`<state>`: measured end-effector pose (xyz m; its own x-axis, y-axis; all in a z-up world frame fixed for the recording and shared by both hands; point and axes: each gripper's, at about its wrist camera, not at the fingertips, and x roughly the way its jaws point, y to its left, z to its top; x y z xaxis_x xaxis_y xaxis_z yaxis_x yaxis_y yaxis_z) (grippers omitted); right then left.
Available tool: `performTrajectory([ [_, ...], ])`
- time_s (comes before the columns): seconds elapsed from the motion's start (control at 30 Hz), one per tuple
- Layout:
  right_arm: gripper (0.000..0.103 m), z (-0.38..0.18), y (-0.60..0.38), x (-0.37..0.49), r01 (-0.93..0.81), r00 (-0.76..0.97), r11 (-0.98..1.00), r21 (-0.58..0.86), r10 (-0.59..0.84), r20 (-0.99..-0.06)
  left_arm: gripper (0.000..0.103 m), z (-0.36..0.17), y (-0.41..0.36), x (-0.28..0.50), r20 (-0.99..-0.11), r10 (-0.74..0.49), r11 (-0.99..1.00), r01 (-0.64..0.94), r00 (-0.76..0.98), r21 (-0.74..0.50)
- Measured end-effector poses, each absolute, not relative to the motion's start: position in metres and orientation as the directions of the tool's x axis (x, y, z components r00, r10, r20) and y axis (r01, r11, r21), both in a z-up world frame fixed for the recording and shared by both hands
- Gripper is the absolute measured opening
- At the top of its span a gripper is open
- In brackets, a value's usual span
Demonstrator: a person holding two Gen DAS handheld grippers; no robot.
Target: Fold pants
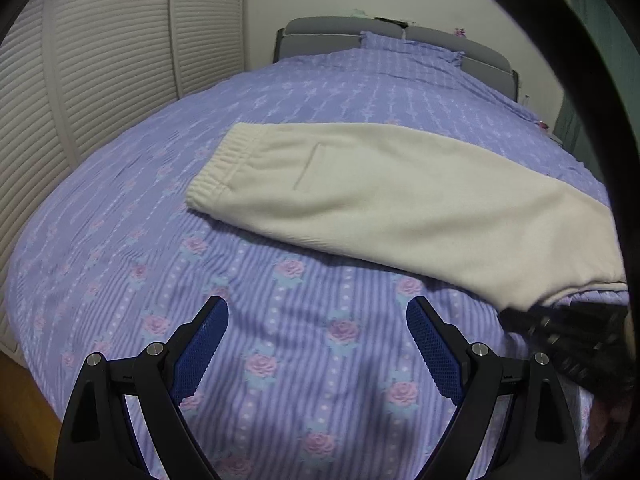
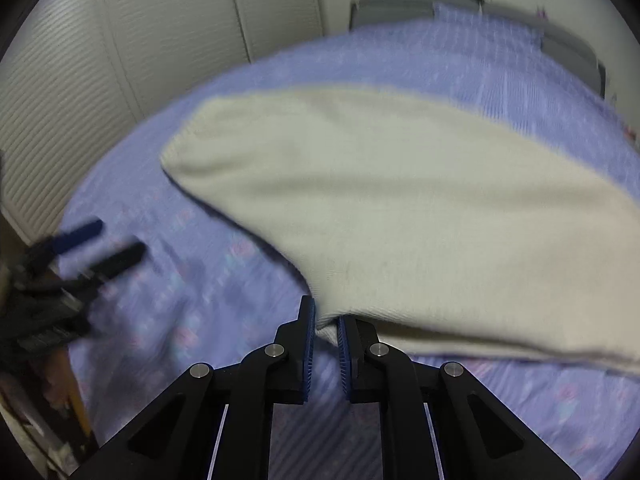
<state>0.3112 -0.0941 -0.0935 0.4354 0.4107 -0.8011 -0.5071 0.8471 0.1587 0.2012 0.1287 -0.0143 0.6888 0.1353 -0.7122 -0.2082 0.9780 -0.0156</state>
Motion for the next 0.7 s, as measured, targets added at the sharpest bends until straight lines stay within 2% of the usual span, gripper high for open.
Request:
performTrajectory([
  [0.17,0.013,-0.090,-0.092,0.303,-0.495,0.478,0.860,0.126,0.391,-0.786,0.092,-0.017,0.129,0.197,-0.716,0.153,0.979,-0.202,0.682,0.017],
  [0.3,0.016,-0.084,-0.089,0.300,-0.465,0.489,0.880,0.092,0.343,-0.802,0.092,-0.017,0.132,0.195,-0.718,0.133,0.980,-0.198,0.683,-0.007],
  [0.4,0.028,-0.077,-0.090,0.281,-0.468,0.494,0.880,0.079,0.335,-0.802,0.092,-0.016,0.137,0.189,-0.710,0.127,0.981,-0.194,0.693,-0.014],
  [0.53,0.039,-0.055,-0.086,0.254,-0.503,0.564,0.863,0.048,0.370,-0.738,0.094,-0.013,0.152,0.190,-0.695,0.133,0.982,-0.188,0.706,-0.002],
  [0.63,0.053,-0.036,-0.080,0.259,-0.475,0.647,0.880,0.000,0.349,-0.678,0.094,-0.004,0.171,0.195,-0.661,0.146,0.985,-0.167,0.736,0.031],
  [0.7,0.054,-0.025,-0.069,0.271,-0.443,0.682,0.896,-0.026,0.318,-0.658,0.095,0.006,0.185,0.202,-0.629,0.140,0.989,-0.144,0.765,0.045],
])
